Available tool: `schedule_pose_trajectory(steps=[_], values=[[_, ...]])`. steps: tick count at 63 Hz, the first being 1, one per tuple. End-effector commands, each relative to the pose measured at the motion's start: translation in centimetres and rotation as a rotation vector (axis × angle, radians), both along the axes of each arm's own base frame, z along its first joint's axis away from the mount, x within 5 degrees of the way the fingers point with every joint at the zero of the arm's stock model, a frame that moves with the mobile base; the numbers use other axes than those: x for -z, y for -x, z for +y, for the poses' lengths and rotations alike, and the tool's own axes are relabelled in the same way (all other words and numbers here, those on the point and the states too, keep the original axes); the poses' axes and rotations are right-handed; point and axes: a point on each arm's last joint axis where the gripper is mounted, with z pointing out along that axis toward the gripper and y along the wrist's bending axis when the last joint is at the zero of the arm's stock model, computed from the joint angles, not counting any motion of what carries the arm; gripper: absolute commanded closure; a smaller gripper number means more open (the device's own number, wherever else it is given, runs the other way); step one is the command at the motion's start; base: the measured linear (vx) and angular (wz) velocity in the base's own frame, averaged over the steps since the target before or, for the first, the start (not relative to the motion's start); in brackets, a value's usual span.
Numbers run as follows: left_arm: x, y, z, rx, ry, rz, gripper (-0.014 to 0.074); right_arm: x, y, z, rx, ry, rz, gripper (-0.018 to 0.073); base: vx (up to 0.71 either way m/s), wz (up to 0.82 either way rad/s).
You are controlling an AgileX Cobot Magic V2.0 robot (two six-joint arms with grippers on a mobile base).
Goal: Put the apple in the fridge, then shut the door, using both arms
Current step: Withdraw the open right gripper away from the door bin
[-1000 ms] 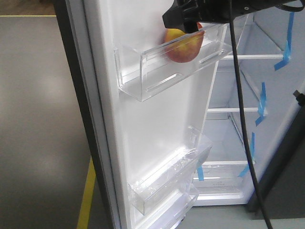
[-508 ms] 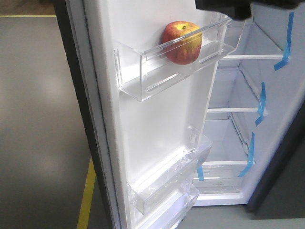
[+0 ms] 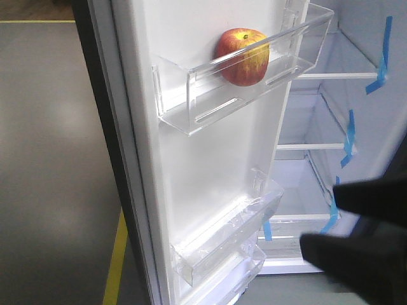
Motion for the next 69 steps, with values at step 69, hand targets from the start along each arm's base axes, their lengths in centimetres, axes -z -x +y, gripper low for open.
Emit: schedule_pose_trajectory(steps=[69], values=[[-0.8,0.2,0.1,-0.002,0.076,-0.156,0.0603,7.3,8.7,-2.5,-0.077,-0.067,-0.03,0.004,0.0,0.0]])
